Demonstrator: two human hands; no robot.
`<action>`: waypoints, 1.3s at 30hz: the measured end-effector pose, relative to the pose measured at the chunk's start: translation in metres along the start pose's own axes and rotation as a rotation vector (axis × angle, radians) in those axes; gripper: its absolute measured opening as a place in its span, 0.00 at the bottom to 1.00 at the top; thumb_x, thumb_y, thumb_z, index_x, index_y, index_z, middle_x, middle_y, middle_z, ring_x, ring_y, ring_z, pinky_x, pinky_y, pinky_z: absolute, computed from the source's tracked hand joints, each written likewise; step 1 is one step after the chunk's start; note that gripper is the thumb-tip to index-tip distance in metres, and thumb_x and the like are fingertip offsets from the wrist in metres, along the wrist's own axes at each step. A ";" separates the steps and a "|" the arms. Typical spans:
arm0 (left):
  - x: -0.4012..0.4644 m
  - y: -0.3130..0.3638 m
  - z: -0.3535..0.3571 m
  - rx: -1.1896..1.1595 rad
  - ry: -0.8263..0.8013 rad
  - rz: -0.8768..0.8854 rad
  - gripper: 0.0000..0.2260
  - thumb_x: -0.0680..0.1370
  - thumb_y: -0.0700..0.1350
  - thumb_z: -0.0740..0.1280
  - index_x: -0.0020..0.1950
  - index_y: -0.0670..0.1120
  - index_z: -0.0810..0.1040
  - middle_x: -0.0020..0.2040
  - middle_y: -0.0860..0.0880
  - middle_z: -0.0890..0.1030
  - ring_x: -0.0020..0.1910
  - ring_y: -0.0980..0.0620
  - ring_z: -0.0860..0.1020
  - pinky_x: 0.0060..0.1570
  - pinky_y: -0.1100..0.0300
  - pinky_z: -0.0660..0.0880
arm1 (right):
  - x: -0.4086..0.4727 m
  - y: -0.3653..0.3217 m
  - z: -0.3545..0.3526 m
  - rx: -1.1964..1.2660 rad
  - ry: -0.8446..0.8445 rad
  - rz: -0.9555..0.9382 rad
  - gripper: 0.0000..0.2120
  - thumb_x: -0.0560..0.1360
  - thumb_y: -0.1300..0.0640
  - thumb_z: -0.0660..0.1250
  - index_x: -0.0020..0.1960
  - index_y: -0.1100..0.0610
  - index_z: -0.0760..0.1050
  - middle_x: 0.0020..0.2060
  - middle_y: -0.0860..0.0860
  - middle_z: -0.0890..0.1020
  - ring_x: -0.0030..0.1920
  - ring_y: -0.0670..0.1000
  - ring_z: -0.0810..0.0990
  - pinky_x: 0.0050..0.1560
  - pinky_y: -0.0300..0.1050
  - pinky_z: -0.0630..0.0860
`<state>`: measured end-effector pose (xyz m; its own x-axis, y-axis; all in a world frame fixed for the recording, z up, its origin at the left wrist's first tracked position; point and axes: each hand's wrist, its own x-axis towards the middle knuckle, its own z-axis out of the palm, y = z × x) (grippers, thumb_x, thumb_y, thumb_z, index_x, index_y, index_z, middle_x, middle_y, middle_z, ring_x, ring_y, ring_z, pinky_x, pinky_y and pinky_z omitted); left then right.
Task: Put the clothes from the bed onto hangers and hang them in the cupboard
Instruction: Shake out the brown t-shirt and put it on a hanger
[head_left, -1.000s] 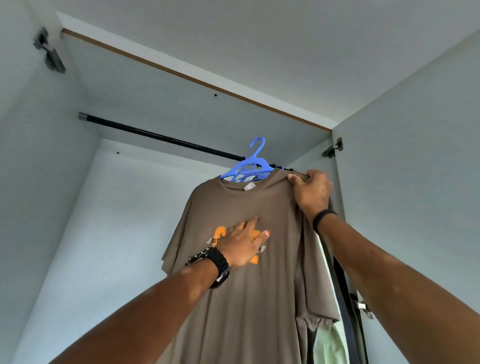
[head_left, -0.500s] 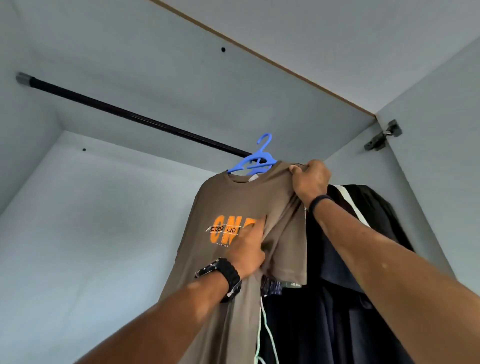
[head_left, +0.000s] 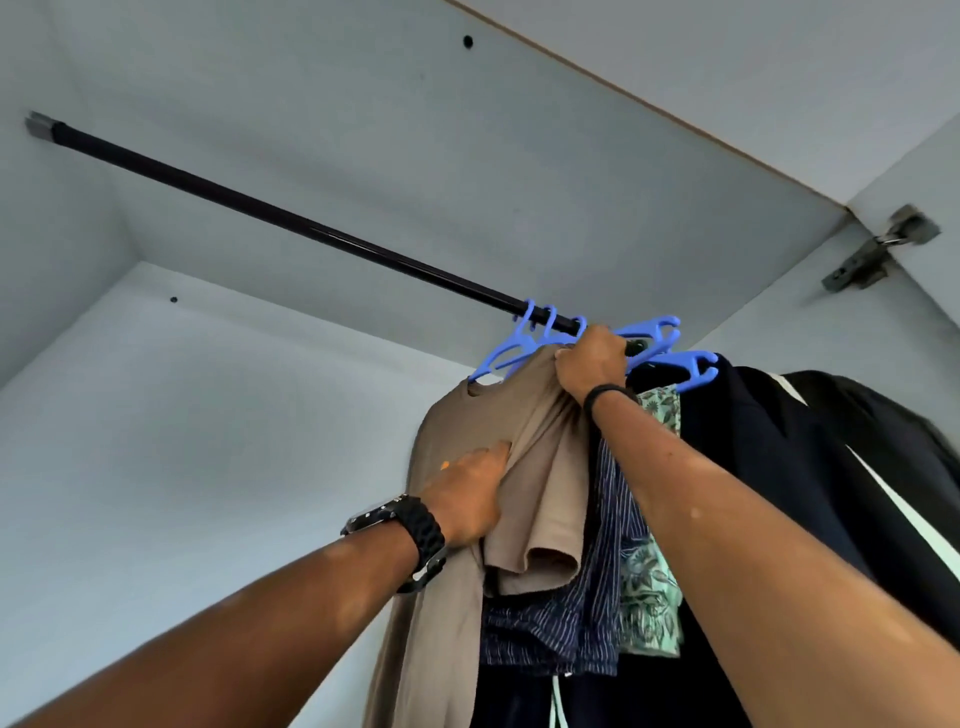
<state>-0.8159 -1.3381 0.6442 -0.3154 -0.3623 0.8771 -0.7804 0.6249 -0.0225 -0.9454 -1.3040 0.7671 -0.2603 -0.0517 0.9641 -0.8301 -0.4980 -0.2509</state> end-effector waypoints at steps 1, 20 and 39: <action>-0.001 -0.001 0.002 -0.016 -0.022 -0.002 0.24 0.75 0.30 0.59 0.71 0.38 0.61 0.65 0.37 0.70 0.65 0.40 0.69 0.63 0.50 0.68 | 0.000 -0.001 0.002 -0.040 -0.047 -0.007 0.13 0.78 0.61 0.62 0.58 0.68 0.72 0.58 0.65 0.76 0.58 0.63 0.76 0.54 0.52 0.73; -0.063 0.035 0.007 -0.353 0.243 0.122 0.17 0.76 0.34 0.58 0.65 0.40 0.68 0.38 0.43 0.72 0.36 0.45 0.69 0.41 0.53 0.66 | -0.070 0.008 -0.043 0.383 -0.033 0.067 0.07 0.73 0.60 0.67 0.51 0.58 0.77 0.43 0.50 0.79 0.47 0.52 0.77 0.46 0.41 0.70; -0.236 0.164 -0.018 -0.586 0.077 -0.208 0.15 0.80 0.35 0.54 0.63 0.45 0.72 0.50 0.52 0.77 0.45 0.58 0.76 0.40 0.76 0.70 | -0.293 0.016 -0.170 0.549 -0.367 0.501 0.12 0.75 0.64 0.67 0.56 0.54 0.76 0.52 0.52 0.77 0.42 0.46 0.80 0.50 0.51 0.81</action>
<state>-0.8596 -1.1379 0.4423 -0.1322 -0.4803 0.8671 -0.3884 0.8299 0.4005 -0.9664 -1.1499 0.4656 -0.2791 -0.6117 0.7403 -0.2753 -0.6876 -0.6719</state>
